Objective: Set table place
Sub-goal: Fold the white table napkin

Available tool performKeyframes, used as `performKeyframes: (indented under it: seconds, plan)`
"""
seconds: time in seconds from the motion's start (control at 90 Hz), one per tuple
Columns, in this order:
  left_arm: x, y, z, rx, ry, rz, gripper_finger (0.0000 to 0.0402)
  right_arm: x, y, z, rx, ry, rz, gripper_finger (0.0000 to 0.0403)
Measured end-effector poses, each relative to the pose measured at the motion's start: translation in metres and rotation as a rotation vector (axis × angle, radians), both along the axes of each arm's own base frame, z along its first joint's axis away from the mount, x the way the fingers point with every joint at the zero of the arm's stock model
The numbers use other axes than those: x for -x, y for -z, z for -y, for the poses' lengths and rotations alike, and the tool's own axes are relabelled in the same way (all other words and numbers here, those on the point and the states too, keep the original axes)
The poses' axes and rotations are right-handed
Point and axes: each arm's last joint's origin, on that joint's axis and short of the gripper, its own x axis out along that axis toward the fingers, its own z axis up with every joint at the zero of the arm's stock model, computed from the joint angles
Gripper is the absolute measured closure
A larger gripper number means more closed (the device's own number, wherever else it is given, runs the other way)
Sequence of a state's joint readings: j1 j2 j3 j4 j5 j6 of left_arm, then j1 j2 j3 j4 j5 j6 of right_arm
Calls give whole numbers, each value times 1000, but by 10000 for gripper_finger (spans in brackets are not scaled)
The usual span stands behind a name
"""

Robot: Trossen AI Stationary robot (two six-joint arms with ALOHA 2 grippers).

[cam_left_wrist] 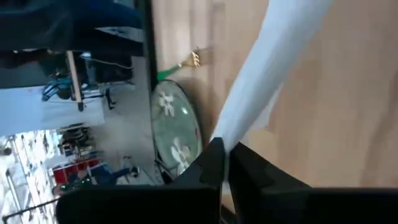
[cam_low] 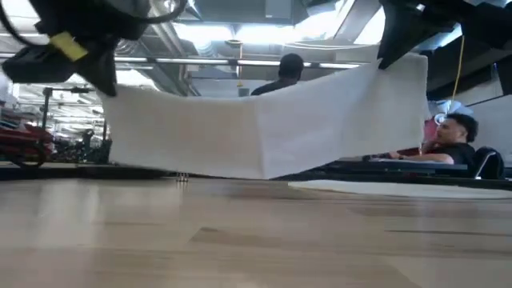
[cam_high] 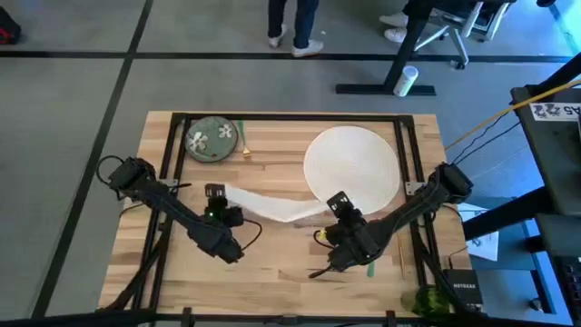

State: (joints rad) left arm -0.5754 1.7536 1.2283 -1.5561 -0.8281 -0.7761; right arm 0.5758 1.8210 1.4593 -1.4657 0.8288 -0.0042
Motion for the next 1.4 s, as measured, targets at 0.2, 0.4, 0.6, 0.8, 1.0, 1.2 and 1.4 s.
performKeyframes:
  seconds: [0.2, 0.4, 0.6, 0.8, 1.0, 1.2, 1.4]
  plan:
    - [3, 14, 19, 107, 23, 124, 401, 0, 0, 0, -5, 12, 13, 403]
    - [20, 41, 33, 227, -17, 162, 402, 0, 0, 0, -8, 16, 17, 403]
    - [36, 68, 47, 398, -38, 170, 402, -1, 0, 0, -12, 17, 24, 403]
    - [33, 77, 67, 595, 53, 191, 401, -1, 0, -1, -17, 18, 23, 403]
    - [26, 77, 76, 686, 120, 217, 378, 0, 0, 0, -19, 19, 18, 403]
    - [26, 77, 76, 698, 86, 231, 329, -1, 2, -2, -80, 34, 5, 403]
    - [27, 79, 74, 700, 54, 253, 291, -4, 5, -7, -175, 47, 12, 403]
